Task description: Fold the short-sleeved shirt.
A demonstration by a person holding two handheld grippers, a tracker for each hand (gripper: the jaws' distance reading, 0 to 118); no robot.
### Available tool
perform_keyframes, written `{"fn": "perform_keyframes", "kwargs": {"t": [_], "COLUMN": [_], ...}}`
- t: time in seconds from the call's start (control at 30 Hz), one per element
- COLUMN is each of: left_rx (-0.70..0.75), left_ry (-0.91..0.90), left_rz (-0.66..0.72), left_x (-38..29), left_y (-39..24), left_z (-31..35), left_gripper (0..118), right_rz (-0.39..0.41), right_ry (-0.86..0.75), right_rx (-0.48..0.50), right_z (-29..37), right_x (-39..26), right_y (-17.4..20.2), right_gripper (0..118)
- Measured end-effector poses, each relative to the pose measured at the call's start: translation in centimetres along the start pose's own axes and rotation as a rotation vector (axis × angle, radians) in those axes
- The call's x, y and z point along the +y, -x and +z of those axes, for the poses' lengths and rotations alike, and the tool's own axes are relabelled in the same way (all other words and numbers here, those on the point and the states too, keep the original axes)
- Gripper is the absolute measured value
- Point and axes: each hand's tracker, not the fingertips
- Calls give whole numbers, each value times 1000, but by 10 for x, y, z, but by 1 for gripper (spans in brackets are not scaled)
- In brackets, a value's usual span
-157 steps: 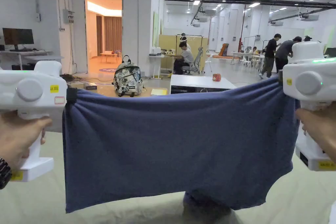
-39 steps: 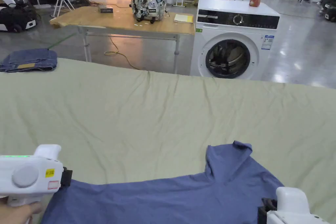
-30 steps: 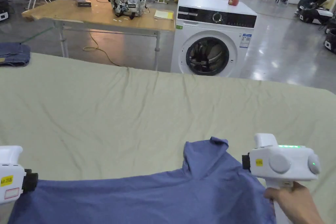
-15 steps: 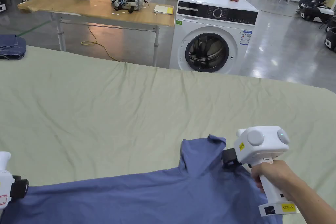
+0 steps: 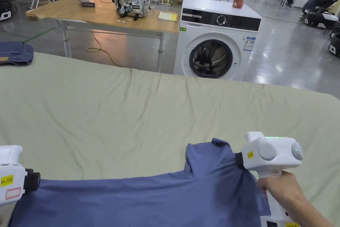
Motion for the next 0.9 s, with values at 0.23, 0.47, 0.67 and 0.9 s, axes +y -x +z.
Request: {"fn": "perform_keyframes", "kwargs": {"t": [0.23,0.47,0.67,0.9], "left_rx": [-24,-5,-55,-38], "left_ry": [-139,-314,-472,-572], "left_rz": [-30,-92,-108,-175], "left_x": [23,85,158,240], "left_y": [-2,-21,-50,-85], "left_z": [55,136,205,262], "left_gripper": [0,0,0,0], "right_rz": [-44,-45,-71,-89], "right_ry": [-234,-459,-635,-754], "right_rx": [-10,-105,-180,-244], "right_z": [113,232,326,389], "right_x": [-4,17,52,109], "right_y": [1,-10,-14,-28], "right_gripper": [0,0,0,0]}}
